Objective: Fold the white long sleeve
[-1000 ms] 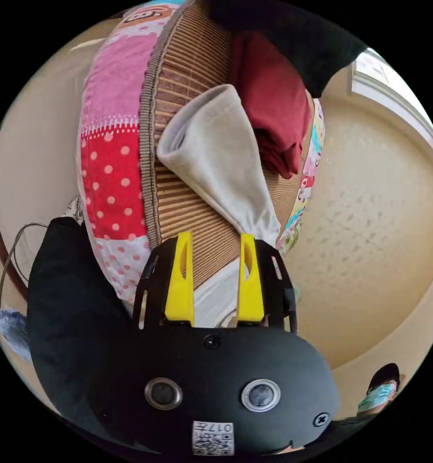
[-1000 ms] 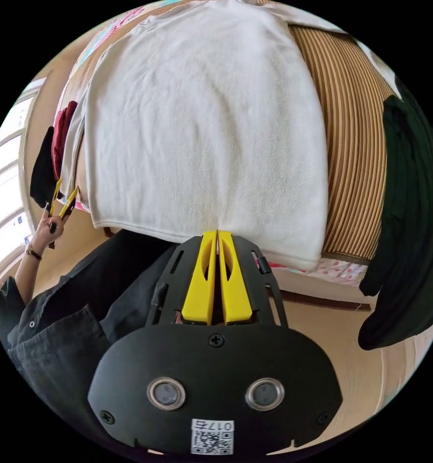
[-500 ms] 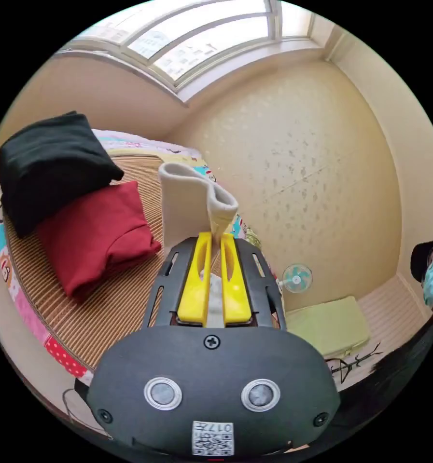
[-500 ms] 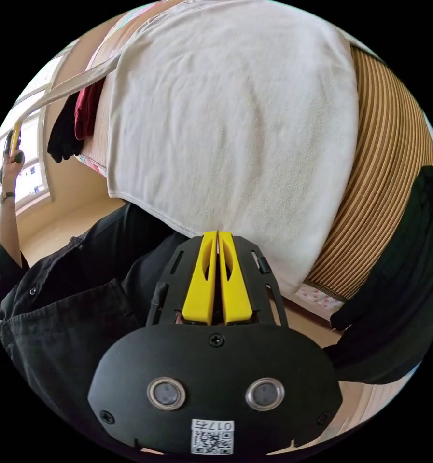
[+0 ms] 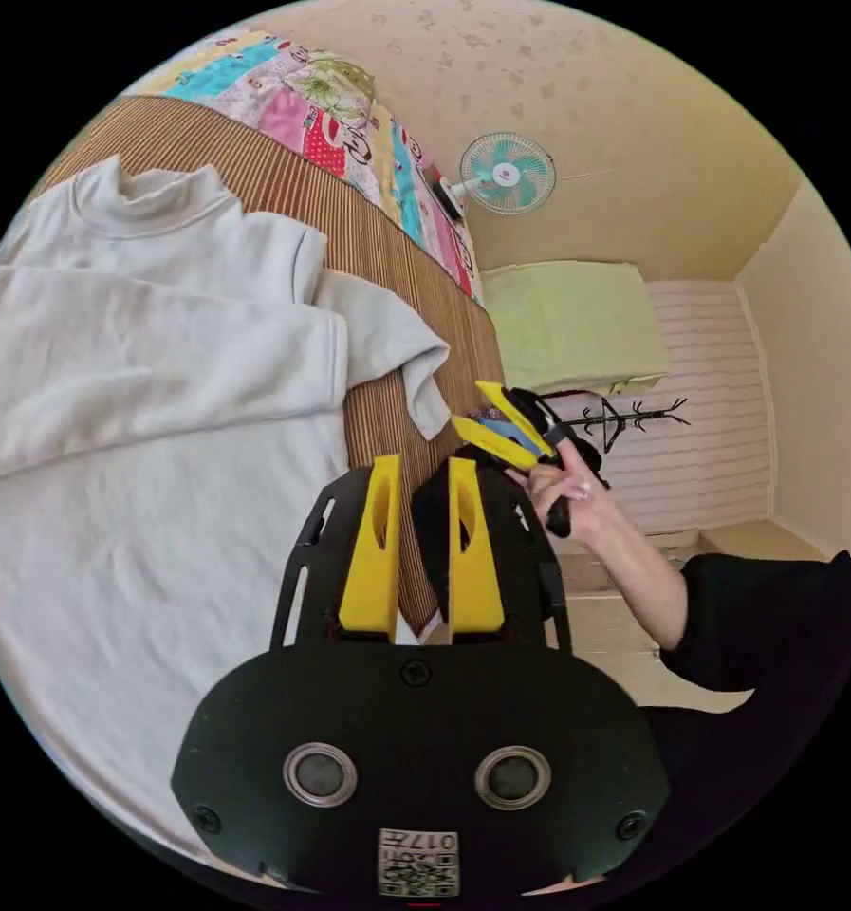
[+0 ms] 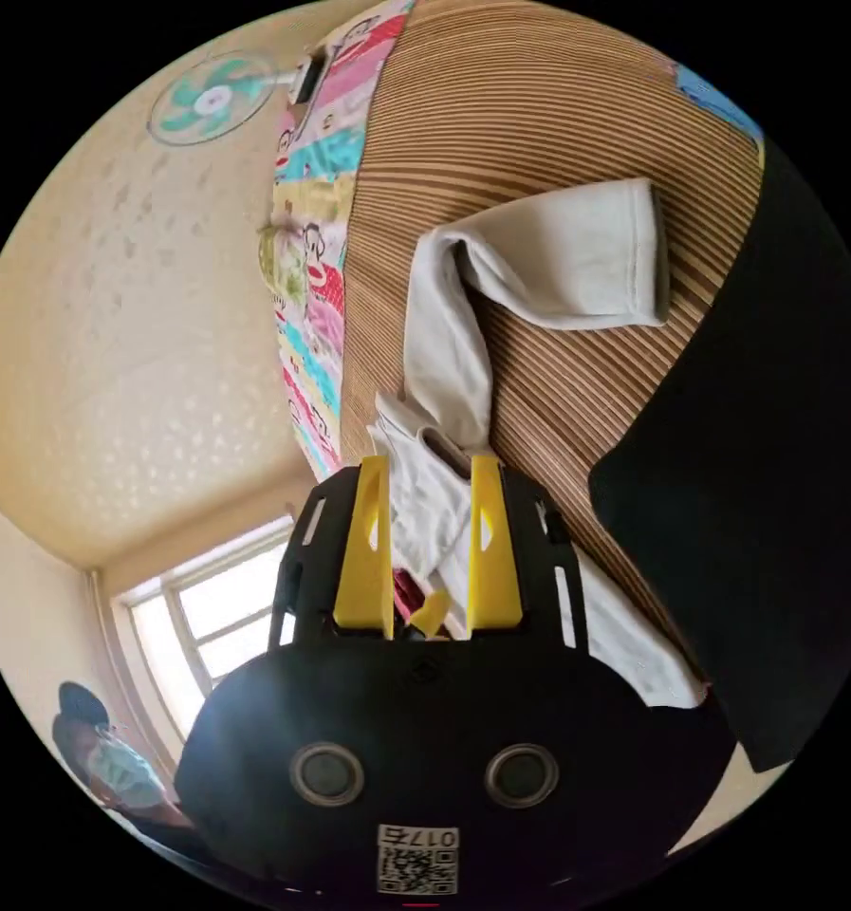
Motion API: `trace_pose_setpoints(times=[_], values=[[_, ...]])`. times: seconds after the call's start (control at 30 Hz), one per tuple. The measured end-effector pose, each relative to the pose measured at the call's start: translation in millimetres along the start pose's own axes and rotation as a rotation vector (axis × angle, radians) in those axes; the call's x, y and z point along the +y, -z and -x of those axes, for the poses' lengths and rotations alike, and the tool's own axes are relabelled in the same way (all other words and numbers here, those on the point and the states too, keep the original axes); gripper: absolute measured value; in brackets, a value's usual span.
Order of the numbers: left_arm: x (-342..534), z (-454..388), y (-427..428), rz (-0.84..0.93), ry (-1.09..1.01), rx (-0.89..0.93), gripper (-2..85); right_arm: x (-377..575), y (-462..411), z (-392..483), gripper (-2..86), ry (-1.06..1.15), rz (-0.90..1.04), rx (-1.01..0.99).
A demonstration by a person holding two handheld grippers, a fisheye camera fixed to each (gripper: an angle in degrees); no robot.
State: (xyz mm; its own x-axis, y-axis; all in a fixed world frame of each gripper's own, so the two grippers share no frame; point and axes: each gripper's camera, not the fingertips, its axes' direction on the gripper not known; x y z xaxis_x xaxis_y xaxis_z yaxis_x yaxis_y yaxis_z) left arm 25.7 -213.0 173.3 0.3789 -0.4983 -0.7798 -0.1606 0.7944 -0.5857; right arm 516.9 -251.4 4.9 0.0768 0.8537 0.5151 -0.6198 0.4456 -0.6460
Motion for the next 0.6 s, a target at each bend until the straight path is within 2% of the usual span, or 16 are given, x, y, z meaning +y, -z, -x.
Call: trace_pose_setpoints(times=[0.07,0.27,0.4,0.5,0.57,0.6], values=[[35,8,2,0.025,0.059,-0.002,7.9,-17,-2,-19,12.1,-0.24,-0.124,-0.111],[122,38,42,0.102,0.198,-0.086,7.8,-39,-7,-53,12.7,-0.559,-0.44,-0.101],[154,57,84,0.072,0.26,-0.205,7.7,-58,-15,-50,9.6,-0.726,-0.396,-0.005],[177,71,111,-0.012,0.348,-0.237,7.3,-75,14,7,3.9,-0.488,-0.508,0.195],[191,75,125,-0.075,0.39,-0.23,6.9,-75,38,83,3.1,-0.173,-0.589,0.314],[199,74,132,-0.109,0.409,-0.227,6.7,-70,42,104,3.0,-0.086,-0.605,0.336]])
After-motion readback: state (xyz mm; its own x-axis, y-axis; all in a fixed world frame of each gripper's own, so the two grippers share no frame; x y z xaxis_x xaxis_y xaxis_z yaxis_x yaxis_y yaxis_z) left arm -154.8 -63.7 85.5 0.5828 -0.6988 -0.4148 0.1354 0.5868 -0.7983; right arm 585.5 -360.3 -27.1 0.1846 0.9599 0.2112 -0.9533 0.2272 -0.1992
